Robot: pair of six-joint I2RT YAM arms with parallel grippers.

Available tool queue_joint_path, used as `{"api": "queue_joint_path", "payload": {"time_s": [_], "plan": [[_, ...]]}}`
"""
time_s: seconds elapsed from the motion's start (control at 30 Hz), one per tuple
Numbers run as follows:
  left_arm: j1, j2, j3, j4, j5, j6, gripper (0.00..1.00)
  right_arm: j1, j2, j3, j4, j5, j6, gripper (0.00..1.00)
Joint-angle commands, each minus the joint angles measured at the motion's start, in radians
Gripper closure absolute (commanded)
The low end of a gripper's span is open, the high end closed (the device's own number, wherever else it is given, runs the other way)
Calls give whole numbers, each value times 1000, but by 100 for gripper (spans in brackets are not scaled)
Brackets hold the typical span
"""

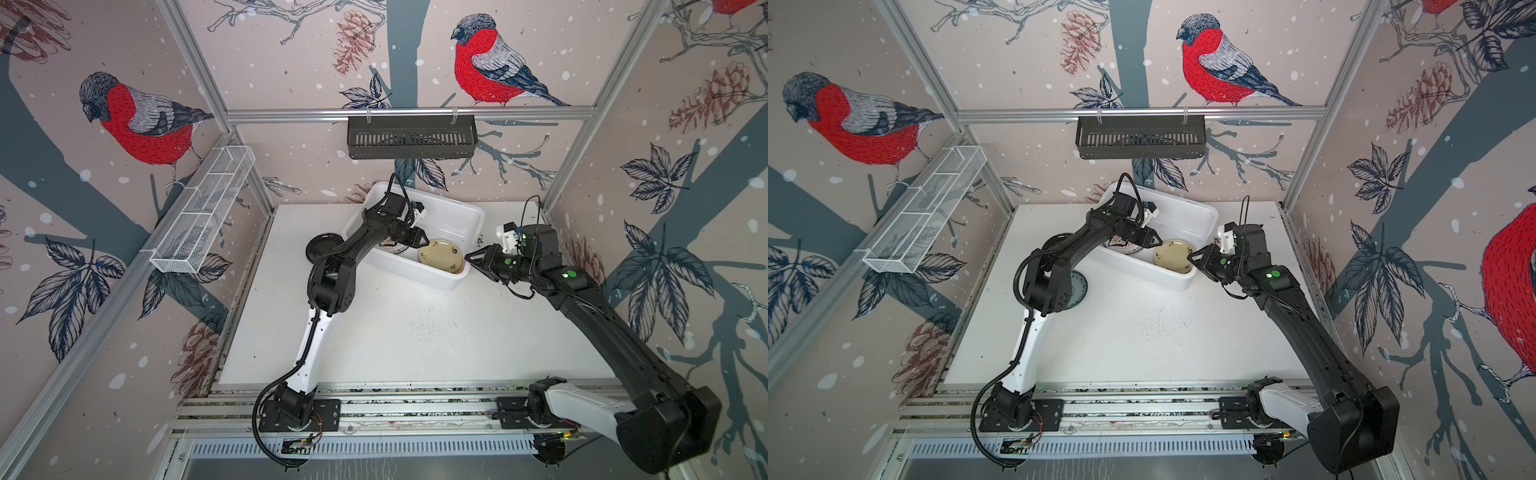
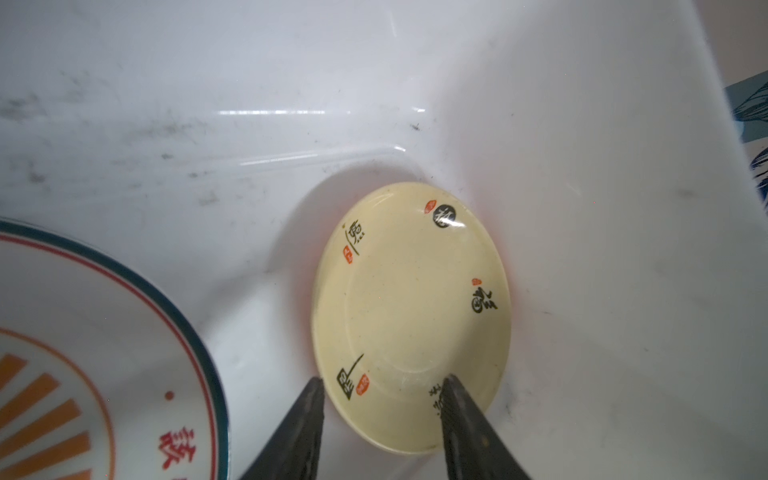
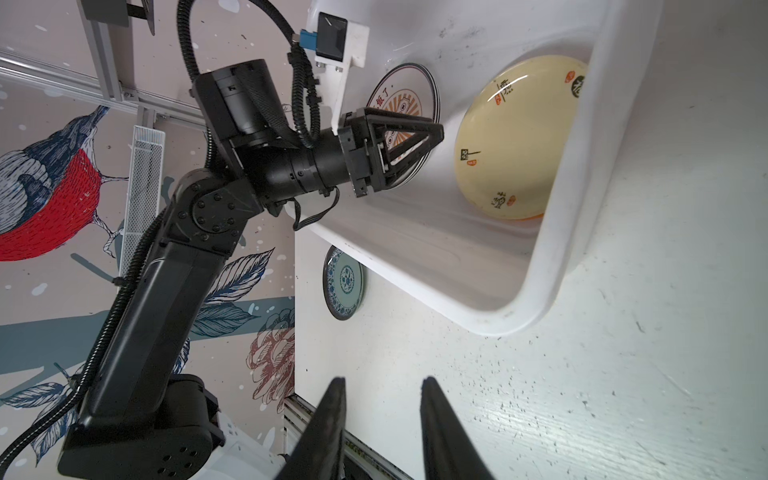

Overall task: Place the plates into the plastic bin on the countertop
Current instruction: 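Open the left gripper to release the cream plate and raise it from the bin, then move the left gripper to the blue-floral plate on the table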

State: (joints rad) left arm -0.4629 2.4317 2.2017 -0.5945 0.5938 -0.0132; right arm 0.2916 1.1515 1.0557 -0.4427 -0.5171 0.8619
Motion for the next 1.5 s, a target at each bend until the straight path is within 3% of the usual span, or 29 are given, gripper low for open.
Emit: {"api": "queue_joint_path", "payload": {"time_s": [0.0,0.27,0.53,0.63,0.77,0.9,1.03,1.17,1.3,1.47], "plan": [[-2,-56,13,-39,-22,55,49,0,22,27,32,11,-32,67],[45,-238,-46,-142,-66,145,42,13,97,88,48,13,-119,67],[213,-405,-72,-401,-89,258,33,64,285,207,51,10,-249,67],[293,-517,-199,-427,-101,293,30,89,371,266,73,-32,-271,67],[413,-706,-472,-341,-111,282,23,131,490,363,81,-111,-289,67],[498,-821,-656,-315,-114,276,22,165,590,468,48,-160,-316,68],[550,-876,-787,-294,-93,273,22,179,645,536,42,-198,-317,68],[617,-916,-906,-251,-86,263,22,192,657,508,158,-265,-244,68],[668,-900,-958,-249,-88,289,23,191,638,447,293,-292,-163,68],[692,-858,-990,-231,-107,315,28,195,629,441,305,-283,-148,68]]}}
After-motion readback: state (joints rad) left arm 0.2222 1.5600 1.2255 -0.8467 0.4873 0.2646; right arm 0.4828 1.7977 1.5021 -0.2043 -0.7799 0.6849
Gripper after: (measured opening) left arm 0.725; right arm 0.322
